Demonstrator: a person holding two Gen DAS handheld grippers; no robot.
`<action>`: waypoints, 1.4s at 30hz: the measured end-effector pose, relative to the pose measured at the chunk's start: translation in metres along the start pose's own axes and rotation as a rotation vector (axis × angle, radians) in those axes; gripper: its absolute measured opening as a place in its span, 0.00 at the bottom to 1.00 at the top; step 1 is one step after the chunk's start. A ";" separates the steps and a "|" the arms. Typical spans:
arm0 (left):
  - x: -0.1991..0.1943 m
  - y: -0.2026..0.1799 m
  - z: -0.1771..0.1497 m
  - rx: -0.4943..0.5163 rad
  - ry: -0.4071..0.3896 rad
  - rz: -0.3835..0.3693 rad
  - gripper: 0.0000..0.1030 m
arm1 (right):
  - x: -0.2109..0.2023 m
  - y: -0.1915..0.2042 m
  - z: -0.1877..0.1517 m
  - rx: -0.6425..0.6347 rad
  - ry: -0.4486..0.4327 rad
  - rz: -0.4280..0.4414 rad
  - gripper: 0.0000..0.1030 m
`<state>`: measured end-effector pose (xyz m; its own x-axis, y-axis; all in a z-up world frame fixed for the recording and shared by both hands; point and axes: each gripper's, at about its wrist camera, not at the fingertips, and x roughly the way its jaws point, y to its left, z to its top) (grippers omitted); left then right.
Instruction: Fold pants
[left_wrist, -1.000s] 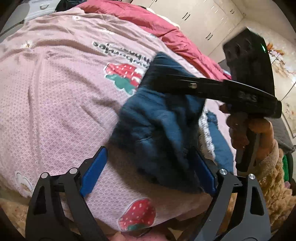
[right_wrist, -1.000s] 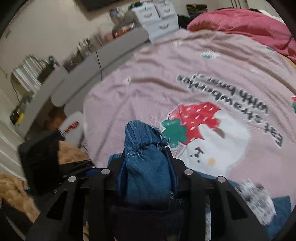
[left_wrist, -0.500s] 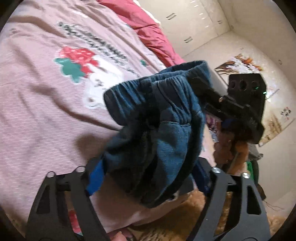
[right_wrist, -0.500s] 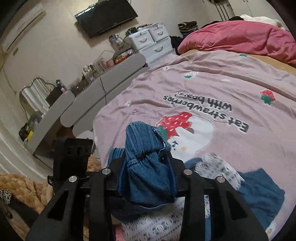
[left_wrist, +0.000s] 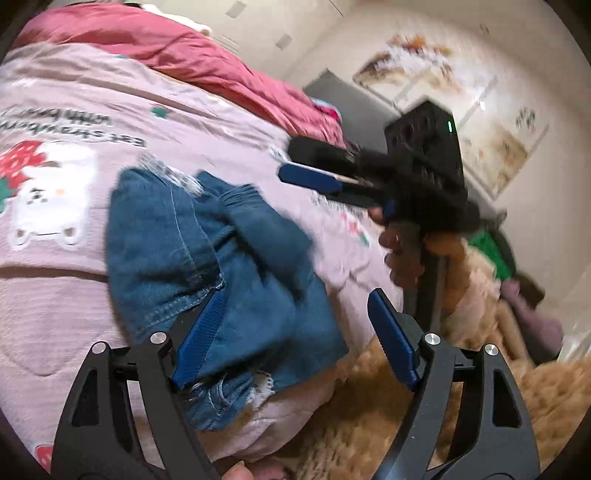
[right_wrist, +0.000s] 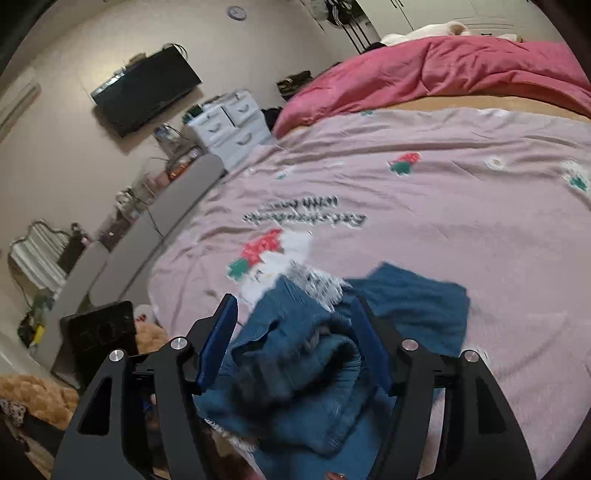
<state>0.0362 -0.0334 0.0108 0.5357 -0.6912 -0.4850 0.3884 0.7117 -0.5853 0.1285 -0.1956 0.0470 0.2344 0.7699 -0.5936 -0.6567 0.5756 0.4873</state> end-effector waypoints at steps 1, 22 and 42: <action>0.001 -0.002 -0.003 0.023 0.014 0.011 0.71 | 0.002 0.001 -0.003 -0.002 0.014 -0.015 0.61; 0.010 -0.003 -0.018 0.120 0.093 0.123 0.73 | 0.037 -0.021 -0.041 -0.045 0.189 -0.259 0.67; -0.062 0.024 -0.003 0.040 -0.058 0.223 0.81 | -0.043 0.011 -0.062 -0.083 -0.016 -0.313 0.78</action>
<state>0.0103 0.0257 0.0248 0.6531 -0.5087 -0.5609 0.2842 0.8513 -0.4411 0.0671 -0.2400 0.0382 0.4449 0.5633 -0.6963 -0.6072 0.7612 0.2278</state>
